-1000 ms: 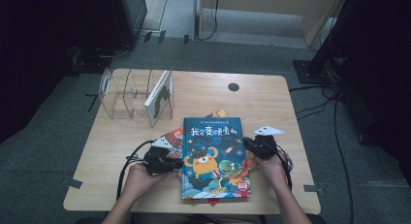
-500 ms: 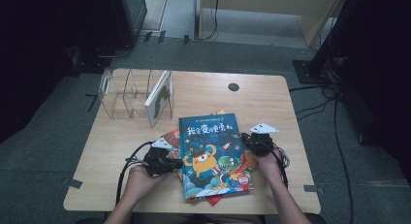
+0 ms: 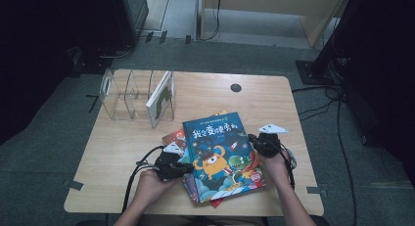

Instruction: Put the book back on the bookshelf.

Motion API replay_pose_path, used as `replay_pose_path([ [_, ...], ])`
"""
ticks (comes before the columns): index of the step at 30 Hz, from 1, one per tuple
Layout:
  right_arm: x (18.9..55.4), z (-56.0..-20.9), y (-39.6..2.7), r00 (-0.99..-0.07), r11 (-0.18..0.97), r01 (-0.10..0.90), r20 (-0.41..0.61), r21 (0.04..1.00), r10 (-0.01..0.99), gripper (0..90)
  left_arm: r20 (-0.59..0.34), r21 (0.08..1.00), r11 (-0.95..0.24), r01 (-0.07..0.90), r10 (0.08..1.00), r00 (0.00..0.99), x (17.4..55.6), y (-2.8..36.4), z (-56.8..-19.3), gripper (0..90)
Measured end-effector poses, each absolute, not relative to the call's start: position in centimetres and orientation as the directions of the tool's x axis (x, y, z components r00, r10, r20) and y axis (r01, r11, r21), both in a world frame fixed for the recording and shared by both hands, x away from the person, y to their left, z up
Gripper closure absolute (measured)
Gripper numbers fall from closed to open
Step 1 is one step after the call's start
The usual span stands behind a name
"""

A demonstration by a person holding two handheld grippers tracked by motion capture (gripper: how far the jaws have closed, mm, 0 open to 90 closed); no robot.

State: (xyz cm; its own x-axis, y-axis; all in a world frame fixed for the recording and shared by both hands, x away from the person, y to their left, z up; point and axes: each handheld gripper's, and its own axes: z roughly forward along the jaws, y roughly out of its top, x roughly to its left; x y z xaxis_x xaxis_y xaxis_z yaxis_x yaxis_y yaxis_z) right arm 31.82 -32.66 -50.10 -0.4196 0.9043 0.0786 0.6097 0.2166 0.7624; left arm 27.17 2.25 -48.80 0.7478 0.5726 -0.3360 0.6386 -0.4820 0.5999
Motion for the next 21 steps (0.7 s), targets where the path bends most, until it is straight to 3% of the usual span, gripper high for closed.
replay_pose_path([
  [6, 32.6, -50.8, -31.9, -0.376, 0.201, 0.602, 0.053, 0.773, 0.925, 90.0, -0.332, 0.6, -0.485, 0.637, 0.574, 0.749, 26.7, 1.8, -48.8, 84.4],
  [15, 34.2, -50.9, -31.4, -0.402, 0.226, 0.589, 0.039, 0.776, 0.915, 90.0, -0.309, 0.616, -0.483, 0.622, 0.578, 0.755, 26.3, 1.2, -48.8, 85.5],
  [18, 33.9, -50.5, -31.9, -0.415, 0.257, 0.533, -0.015, 0.806, 0.909, 89.6, -0.28, 0.613, -0.503, 0.609, 0.583, 0.763, 26.8, 1.7, -48.2, 79.7],
  [21, 33.5, -49.9, -32.9, -0.412, 0.218, 0.528, 0.023, 0.821, 0.911, 85.1, -0.294, 0.639, -0.46, 0.616, 0.594, 0.749, 27.6, 3.1, -47.5, 76.3],
])
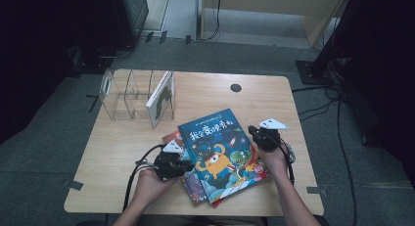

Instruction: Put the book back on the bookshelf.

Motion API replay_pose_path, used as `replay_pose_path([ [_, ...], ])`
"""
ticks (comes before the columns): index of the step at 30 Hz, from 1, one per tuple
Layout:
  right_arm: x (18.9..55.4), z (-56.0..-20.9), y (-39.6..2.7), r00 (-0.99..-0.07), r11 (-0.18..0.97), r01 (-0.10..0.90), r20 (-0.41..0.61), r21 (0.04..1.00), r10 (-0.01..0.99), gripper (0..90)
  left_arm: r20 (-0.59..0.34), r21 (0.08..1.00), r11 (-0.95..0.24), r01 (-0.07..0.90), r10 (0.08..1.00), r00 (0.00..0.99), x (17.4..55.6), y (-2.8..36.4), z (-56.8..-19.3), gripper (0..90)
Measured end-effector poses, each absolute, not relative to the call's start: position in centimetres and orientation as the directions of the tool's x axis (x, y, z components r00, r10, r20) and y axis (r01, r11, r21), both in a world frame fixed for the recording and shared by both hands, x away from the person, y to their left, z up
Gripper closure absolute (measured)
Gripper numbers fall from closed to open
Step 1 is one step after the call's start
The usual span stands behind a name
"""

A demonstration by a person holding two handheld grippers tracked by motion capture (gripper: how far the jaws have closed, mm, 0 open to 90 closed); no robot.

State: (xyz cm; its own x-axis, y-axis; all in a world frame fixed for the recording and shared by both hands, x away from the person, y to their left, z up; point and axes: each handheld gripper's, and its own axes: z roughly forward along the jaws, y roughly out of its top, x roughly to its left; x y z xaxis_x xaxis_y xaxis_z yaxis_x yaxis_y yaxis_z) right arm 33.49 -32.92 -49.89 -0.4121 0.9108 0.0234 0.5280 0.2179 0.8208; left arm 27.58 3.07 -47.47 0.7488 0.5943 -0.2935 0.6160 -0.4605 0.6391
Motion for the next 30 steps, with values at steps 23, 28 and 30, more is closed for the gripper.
replay_pose_path([
  [23, 26.8, -49.9, -33.0, -0.464, 0.216, 0.593, 0.11, 0.776, 0.879, 42.0, -0.255, 0.672, -0.441, 0.596, 0.617, 0.744, 35.3, 5.6, -47.2, 45.3],
  [28, 25.3, -50.0, -33.1, -0.472, 0.213, 0.598, 0.125, 0.773, 0.873, 40.1, -0.285, 0.668, -0.434, 0.605, 0.602, 0.746, 36.9, 6.0, -47.5, 42.8],
  [30, 25.0, -50.0, -33.1, -0.47, 0.211, 0.597, 0.124, 0.774, 0.874, 40.6, -0.274, 0.671, -0.442, 0.596, 0.599, 0.753, 37.4, 6.0, -47.6, 41.9],
])
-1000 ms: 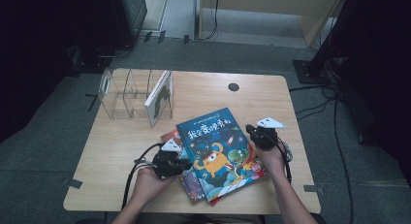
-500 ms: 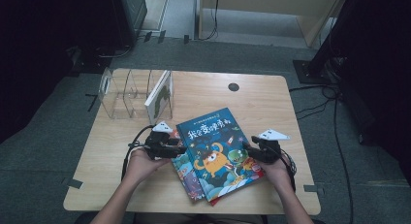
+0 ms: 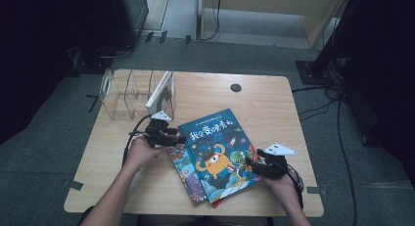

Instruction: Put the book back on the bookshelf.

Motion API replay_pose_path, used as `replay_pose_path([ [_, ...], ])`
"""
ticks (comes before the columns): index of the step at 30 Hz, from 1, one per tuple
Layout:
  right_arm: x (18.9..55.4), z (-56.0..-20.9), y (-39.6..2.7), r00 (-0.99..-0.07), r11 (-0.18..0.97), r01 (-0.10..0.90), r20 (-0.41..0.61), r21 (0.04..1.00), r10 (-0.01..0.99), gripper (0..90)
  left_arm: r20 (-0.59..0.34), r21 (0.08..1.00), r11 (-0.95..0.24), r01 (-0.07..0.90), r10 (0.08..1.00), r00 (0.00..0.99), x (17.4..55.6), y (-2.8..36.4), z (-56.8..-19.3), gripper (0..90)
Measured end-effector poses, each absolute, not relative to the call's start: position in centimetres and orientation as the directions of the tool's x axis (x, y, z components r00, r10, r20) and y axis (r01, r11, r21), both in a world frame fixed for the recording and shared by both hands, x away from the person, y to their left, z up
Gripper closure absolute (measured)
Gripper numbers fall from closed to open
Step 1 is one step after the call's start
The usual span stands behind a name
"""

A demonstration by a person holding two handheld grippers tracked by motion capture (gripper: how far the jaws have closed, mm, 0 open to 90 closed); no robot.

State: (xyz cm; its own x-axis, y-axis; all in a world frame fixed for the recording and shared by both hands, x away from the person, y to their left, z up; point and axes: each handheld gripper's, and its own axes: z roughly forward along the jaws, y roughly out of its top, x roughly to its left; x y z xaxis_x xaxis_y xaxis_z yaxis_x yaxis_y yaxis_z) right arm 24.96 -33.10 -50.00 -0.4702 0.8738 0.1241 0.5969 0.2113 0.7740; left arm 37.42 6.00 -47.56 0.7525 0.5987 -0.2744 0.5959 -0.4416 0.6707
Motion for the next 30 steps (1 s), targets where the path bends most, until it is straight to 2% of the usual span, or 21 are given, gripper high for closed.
replay_pose_path([
  [5, 24.5, -50.1, -33.5, -0.467, 0.199, 0.601, 0.138, 0.774, 0.873, 41.4, -0.274, 0.678, -0.442, 0.588, 0.59, 0.759, 38.2, 6.2, -47.8, 42.6],
  [9, 24.0, -50.1, -33.6, -0.464, 0.198, 0.598, 0.135, 0.776, 0.875, 40.0, -0.263, 0.663, -0.473, 0.58, 0.578, 0.772, 38.8, 6.1, -48.0, 42.0],
  [14, 23.2, -50.2, -33.7, -0.458, 0.192, 0.602, 0.137, 0.775, 0.878, 38.4, -0.283, 0.649, -0.467, 0.601, 0.584, 0.76, 39.5, 5.8, -48.3, 41.0],
  [18, 22.4, -50.2, -34.0, -0.453, 0.188, 0.61, 0.144, 0.77, 0.88, 37.5, -0.261, 0.652, -0.478, 0.589, 0.588, 0.766, 40.0, 5.7, -48.4, 40.4],
  [23, 21.2, -50.1, -34.2, -0.452, 0.193, 0.613, 0.14, 0.766, 0.881, 35.4, -0.291, 0.662, -0.437, 0.609, 0.599, 0.746, 40.9, 6.0, -48.4, 40.6],
  [30, 20.2, -50.1, -34.5, -0.456, 0.2, 0.615, 0.137, 0.763, 0.879, 32.5, -0.279, 0.647, -0.464, 0.605, 0.595, 0.754, 41.2, 5.3, -48.9, 39.2],
])
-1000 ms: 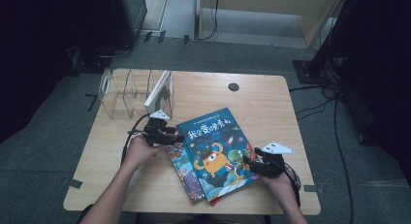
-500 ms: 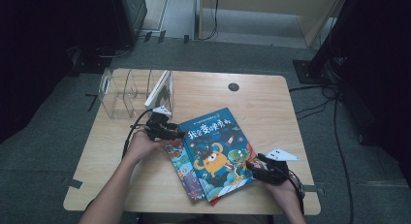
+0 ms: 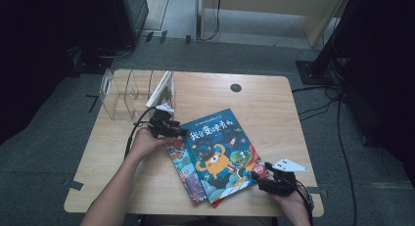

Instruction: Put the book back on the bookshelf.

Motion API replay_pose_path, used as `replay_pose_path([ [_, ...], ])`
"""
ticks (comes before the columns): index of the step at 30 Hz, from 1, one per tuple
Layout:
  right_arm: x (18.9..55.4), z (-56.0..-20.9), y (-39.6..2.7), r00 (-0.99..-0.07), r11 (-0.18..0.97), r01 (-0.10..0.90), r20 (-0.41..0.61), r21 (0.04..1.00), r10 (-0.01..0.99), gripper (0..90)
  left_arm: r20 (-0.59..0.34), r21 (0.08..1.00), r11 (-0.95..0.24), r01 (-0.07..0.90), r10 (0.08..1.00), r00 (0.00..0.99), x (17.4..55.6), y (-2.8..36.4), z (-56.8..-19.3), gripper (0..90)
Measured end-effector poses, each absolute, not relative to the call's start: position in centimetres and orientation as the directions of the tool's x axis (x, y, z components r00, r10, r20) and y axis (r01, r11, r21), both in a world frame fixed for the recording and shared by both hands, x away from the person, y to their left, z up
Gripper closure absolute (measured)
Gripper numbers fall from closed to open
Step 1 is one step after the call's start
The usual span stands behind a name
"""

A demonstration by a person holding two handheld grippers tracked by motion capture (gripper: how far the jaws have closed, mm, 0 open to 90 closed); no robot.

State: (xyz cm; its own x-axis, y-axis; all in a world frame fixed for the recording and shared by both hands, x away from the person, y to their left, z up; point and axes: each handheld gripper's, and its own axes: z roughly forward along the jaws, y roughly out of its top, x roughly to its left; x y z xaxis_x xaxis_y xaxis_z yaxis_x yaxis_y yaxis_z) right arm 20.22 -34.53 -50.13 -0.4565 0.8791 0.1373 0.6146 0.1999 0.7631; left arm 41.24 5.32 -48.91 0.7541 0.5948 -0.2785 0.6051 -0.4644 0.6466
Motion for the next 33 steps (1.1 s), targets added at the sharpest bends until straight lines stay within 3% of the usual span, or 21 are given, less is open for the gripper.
replay_pose_path([
  [5, 19.5, -50.3, -34.8, -0.48, 0.217, 0.613, 0.14, 0.76, 0.866, 26.2, -0.289, 0.636, -0.453, 0.624, 0.611, 0.737, 41.3, 4.8, -49.1, 38.2],
  [12, 19.3, -50.2, -34.8, -0.481, 0.22, 0.612, 0.136, 0.76, 0.866, 26.2, -0.297, 0.636, -0.448, 0.629, 0.61, 0.734, 41.4, 4.7, -49.3, 37.1],
  [19, 18.3, -50.4, -35.0, -0.513, 0.304, 0.603, 0.066, 0.738, 0.856, 27.6, -0.291, 0.629, -0.456, 0.63, 0.614, 0.734, 41.4, 4.5, -49.2, 36.0],
  [33, 18.8, -50.3, -36.1, -0.463, 0.263, 0.623, 0.076, 0.736, 0.883, 30.1, -0.311, 0.598, -0.485, 0.639, 0.594, 0.742, 40.3, 5.2, -48.8, 36.5],
])
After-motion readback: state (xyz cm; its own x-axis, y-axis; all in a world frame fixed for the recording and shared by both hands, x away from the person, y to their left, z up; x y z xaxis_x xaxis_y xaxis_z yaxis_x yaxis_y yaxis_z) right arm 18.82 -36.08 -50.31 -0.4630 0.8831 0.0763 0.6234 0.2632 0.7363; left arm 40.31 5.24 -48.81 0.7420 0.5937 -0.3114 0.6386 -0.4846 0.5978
